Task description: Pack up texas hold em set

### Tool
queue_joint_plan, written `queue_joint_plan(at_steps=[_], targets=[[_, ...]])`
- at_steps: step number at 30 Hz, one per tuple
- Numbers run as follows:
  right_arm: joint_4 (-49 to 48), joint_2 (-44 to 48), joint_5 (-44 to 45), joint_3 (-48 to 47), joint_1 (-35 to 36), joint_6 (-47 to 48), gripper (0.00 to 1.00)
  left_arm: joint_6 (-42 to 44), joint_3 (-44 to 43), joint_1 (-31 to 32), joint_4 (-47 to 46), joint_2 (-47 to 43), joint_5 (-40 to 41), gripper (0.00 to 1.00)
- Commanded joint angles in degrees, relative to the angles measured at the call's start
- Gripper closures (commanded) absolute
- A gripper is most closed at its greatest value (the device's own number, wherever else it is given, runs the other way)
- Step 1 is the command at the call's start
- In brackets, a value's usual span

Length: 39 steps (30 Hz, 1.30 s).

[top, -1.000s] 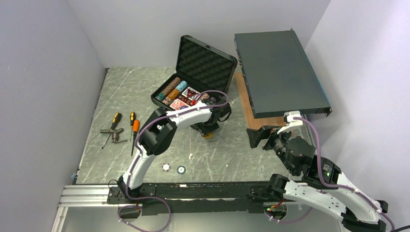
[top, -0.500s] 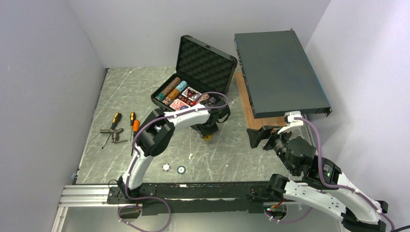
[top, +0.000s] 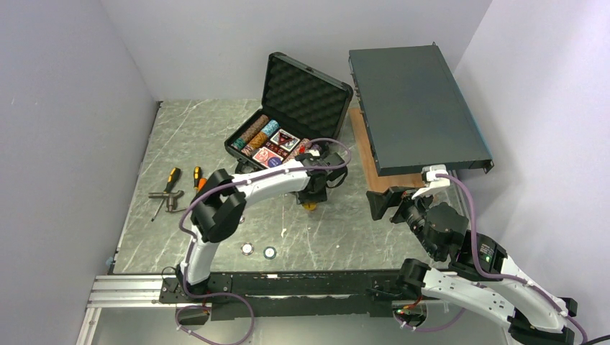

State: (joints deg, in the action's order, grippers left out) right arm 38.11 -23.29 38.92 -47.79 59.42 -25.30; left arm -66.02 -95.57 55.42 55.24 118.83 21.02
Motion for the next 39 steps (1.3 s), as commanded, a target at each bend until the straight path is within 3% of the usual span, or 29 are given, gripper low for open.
queue_joint_plan(at_steps=[1, 5, 11, 20, 32, 36, 39], targets=[[-1.18, -0.07, 0.81, -0.55, -0.05, 0.42, 0.00, 13.89, 1.88, -0.39, -4.65, -7.49, 3.11, 0.73], [-1.09, -0.74, 0.63, -0.88, -0.06, 0.51, 0.00, 20.79, 1.41, -3.18, -4.04, -9.52, 4.14, 0.73], [-1.72, -0.37, 0.29, -0.35, 0.05, 0.69, 0.00, 29.26, 0.87, -12.14, -5.86, -10.15, 5.14, 0.71], [-1.12, -0.74, 1.00, -0.81, 0.04, 0.95, 0.00, 31.10, -6.40, -24.34, -7.26, -1.65, -2.13, 0.72], [-2.37, -2.34, 1.09, -1.09, -0.06, 1.98, 0.00, 29.62, -11.48, -26.72, -6.76, 4.68, -6.03, 0.69], [-2.88, -2.67, 0.78, -1.02, -0.04, 2.14, 0.00, 29.38, -10.67, -26.71, -7.03, 4.62, -6.57, 0.61], [-2.95, -2.90, 0.59, -0.91, -0.07, 2.06, 0.00, 29.49, -10.59, -26.85, -6.77, 4.44, -6.06, 0.49]])
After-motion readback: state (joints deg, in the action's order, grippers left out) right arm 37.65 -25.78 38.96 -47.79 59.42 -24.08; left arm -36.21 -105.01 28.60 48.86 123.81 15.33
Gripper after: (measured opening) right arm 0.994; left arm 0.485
